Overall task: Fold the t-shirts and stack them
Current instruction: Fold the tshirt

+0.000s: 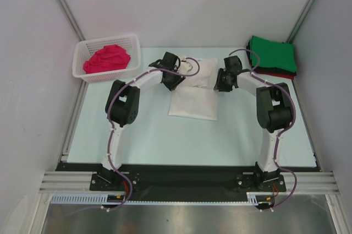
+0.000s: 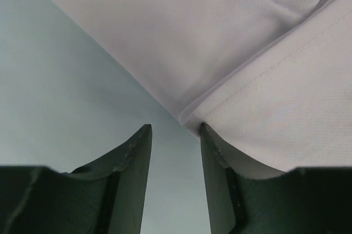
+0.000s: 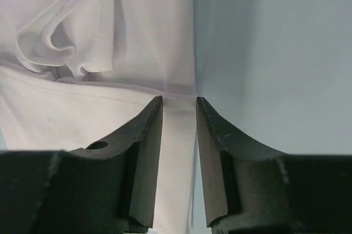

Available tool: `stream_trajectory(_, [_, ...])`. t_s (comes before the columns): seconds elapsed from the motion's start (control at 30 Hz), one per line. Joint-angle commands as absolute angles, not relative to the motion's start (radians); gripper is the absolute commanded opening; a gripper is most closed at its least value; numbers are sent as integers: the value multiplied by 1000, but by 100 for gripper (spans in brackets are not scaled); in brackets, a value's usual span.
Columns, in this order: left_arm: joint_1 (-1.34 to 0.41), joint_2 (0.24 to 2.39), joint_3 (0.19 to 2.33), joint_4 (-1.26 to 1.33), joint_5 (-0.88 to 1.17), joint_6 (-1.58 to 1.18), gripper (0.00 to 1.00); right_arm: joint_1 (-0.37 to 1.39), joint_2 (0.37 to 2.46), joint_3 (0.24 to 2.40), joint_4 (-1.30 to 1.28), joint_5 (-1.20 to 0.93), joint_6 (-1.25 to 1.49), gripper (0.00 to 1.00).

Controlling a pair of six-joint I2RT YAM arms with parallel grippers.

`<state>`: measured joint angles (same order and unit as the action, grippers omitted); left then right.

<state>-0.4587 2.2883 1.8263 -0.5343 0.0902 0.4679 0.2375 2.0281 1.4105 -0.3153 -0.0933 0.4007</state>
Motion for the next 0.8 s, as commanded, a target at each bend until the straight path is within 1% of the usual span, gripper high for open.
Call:
stream_trajectory(0.0, [-453, 2176, 1842, -520, 64, 456, 47, 232, 1967, 1473, -354, -64, 364, 38])
stream_trajectory(0.07, [-453, 2098, 1809, -525, 118, 475, 49, 232, 1919, 1448, -380, -58, 373, 43])
stream_trajectory(0.13, [-456, 2033, 1717, -514, 167, 498, 51, 233, 1841, 1383, -399, -49, 385, 47])
stream_trajectory(0.17, [-457, 1961, 1674, -509, 190, 533, 51, 233, 1816, 1355, -414, -49, 403, 48])
stream_trajectory(0.2, [-462, 1927, 1584, -505, 234, 557, 51, 239, 1769, 1320, -417, -52, 413, 49])
stream_trajectory(0.27, [-483, 1864, 1487, -486, 250, 647, 52, 253, 1727, 1220, -420, -84, 442, 50])
stream_trajectory(0.3, [-494, 1812, 1392, -483, 245, 685, 52, 279, 1695, 1194, -426, -92, 449, 51])
stream_trajectory(0.37, [-529, 1752, 1297, -463, 229, 800, 52, 311, 1671, 1131, -454, -75, 457, 52])
stream_trajectory(0.4, [-543, 1738, 1211, -450, 210, 833, 53, 325, 1660, 1114, -460, -54, 462, 52])
stream_trajectory(0.5, [-590, 1710, 1100, -388, 132, 908, 57, 354, 1629, 1034, -443, -70, 491, 53])
stream_trajectory(0.6, [-610, 1716, 1069, -348, 104, 936, 58, 368, 1626, 980, -407, -89, 514, 53])
stream_trajectory(0.77, [-614, 1762, 1086, -336, 109, 931, 59, 394, 1660, 950, -380, -104, 543, 53])
